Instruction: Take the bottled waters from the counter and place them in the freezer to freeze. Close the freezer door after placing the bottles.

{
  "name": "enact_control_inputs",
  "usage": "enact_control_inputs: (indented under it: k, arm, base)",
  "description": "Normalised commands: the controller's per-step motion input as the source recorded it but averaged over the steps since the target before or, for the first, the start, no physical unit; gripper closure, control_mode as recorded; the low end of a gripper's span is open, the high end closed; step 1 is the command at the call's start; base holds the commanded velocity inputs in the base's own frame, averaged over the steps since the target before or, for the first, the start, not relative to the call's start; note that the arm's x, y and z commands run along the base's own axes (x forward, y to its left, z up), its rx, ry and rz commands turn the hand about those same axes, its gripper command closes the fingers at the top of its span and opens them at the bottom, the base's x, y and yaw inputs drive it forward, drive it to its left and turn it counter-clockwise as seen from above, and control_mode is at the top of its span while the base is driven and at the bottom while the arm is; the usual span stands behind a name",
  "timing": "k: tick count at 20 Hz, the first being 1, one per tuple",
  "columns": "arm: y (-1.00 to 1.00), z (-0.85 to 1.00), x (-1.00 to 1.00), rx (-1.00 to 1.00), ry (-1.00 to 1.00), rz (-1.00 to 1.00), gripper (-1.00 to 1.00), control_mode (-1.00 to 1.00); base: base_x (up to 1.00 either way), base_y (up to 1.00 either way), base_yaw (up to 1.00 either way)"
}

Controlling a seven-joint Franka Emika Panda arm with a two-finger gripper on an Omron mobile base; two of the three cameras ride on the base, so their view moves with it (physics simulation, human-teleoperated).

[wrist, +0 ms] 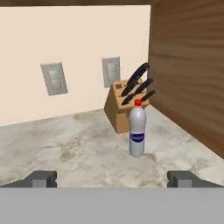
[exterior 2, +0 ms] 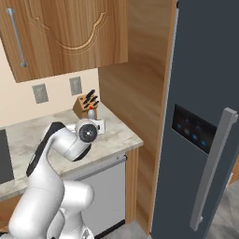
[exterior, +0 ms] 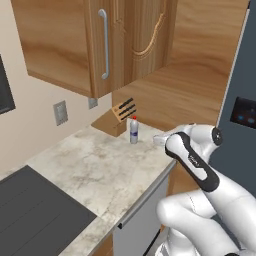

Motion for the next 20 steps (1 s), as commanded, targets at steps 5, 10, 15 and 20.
enact_control_inputs:
  k: [5, 10, 15, 20]
  arm:
    - [-0.08, -0.15, 0.02, -0.02, -0.19, 0.11, -1.0, -1.0]
    - [0.0, -0.08, 0.0, -0.04, -0.08, 0.0, -1.0, -1.0]
    - [0.0, -0.04, 0.19, -0.01, -0.01, 0.04, -1.0, -1.0]
    - [0.0, -0.07, 0.26, 0.0, 0.0, 0.13, -1.0, -1.0]
  base:
    - [0.0, 0.0, 0.0]
    - [0.0, 0.0, 0.0]
    - [0.0, 0.0, 0.0]
    - [0.0, 0.0, 0.0]
